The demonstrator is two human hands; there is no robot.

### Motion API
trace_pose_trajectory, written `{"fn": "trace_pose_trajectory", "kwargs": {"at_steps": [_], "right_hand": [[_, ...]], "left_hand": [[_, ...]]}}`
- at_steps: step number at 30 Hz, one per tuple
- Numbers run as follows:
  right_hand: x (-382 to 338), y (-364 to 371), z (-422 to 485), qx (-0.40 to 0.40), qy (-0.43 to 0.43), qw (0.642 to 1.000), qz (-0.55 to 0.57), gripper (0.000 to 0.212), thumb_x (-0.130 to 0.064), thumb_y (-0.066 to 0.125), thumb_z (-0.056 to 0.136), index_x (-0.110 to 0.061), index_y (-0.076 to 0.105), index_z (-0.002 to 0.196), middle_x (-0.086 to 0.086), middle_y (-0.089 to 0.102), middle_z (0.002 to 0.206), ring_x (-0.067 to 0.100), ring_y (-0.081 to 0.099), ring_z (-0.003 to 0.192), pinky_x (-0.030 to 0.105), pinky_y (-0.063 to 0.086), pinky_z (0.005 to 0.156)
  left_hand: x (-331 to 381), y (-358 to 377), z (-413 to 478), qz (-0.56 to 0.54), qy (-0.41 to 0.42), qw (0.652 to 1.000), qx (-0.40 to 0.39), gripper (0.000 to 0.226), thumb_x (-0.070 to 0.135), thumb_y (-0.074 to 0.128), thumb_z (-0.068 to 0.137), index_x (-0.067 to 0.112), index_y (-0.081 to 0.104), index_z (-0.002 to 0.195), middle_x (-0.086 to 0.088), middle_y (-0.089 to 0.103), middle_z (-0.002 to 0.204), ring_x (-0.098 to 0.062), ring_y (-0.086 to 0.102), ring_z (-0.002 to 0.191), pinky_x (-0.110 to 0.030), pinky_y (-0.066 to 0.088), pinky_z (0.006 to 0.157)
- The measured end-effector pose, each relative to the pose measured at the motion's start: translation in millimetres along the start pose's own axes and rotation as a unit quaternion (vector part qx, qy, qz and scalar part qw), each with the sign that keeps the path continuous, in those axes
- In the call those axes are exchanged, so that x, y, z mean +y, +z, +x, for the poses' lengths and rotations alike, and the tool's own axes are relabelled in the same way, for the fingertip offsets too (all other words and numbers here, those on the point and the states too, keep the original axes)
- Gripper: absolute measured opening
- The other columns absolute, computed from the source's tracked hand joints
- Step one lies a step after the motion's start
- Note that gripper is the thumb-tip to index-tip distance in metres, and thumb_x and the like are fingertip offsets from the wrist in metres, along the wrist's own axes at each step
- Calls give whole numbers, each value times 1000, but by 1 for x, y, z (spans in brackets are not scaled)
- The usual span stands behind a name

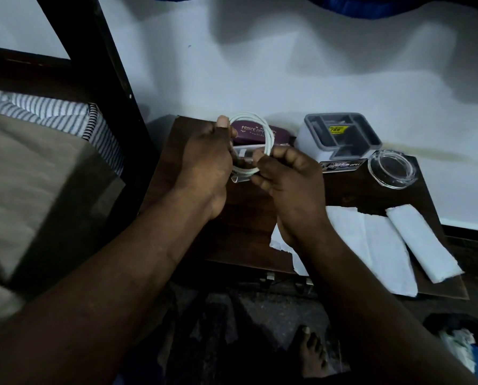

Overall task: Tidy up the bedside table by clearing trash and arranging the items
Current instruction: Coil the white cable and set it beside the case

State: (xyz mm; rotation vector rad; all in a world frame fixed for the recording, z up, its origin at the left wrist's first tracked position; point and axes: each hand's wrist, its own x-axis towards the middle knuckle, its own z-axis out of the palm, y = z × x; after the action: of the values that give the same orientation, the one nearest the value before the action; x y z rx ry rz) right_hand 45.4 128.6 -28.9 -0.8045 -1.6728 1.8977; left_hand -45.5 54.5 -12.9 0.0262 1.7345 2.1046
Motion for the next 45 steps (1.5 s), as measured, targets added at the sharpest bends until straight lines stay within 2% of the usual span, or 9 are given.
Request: {"fn": "trace_pose_trajectory", "kwargs": {"at_steps": [5,10,15,19,22,28,34,39,45], "right_hand": [[-5,-4,6,-20,95,990,102,11,-19,64,103,-18,69,93,-3,69,88,10,61,81,27,51,75],[-10,-5,7,-73,181,954,226,24,-28,51,107,-19,64,88,0,70,87,14,65,79,32,51,79],[-11,-3,9,-81,200,937,274,21,-30,53,105,-17,67,97,-8,66,71,12,66,73,35,49,88],[-11,0,9,-86,147,971,170,9,-12,58,101,-16,66,97,-3,66,76,19,67,78,39,58,81],[-6,2,8,-60,53,996,26,24,8,63,95,-15,67,100,2,70,92,20,72,89,35,65,77],[6,-3,16,23,-70,985,-157,34,-11,76,82,-25,71,112,-4,78,99,17,77,93,50,64,83],[9,-4,18,50,-85,988,-119,44,-24,84,75,-36,66,113,-7,78,108,17,76,100,56,61,90],[8,2,18,65,-50,990,-113,50,-54,79,65,-40,66,112,-14,74,114,9,71,112,54,59,96],[13,-1,18,60,-49,988,-135,31,-41,78,74,-36,68,104,-15,75,107,8,72,106,53,59,97]], "left_hand": [[5,-15,11,56,9,995,-85,30,27,54,106,11,63,82,2,58,61,-10,57,57,-29,49,70],[9,-25,14,64,11,990,-127,29,28,56,105,14,65,81,0,57,65,-6,52,51,-21,40,52],[6,-26,17,79,31,988,-125,29,26,55,106,13,64,82,5,63,63,-5,59,55,-18,45,52],[4,-31,19,80,57,986,-134,27,25,59,103,12,70,82,1,71,72,-13,68,70,-29,54,70],[5,-35,21,90,65,986,-123,27,24,63,101,12,73,79,0,72,71,-16,69,70,-32,55,73],[4,-40,25,101,-8,987,-126,23,28,66,98,8,72,89,-6,70,76,-17,66,67,-29,58,63],[6,-44,23,84,-45,982,-165,16,16,72,93,4,71,104,-10,75,94,-16,72,79,-26,60,67],[3,-55,38,18,-94,991,-93,9,12,69,95,11,67,87,-4,74,82,-12,71,70,-25,60,63],[-17,-77,87,-81,-140,986,34,3,11,67,97,13,65,99,-3,70,89,-12,68,77,-23,59,57]]}}
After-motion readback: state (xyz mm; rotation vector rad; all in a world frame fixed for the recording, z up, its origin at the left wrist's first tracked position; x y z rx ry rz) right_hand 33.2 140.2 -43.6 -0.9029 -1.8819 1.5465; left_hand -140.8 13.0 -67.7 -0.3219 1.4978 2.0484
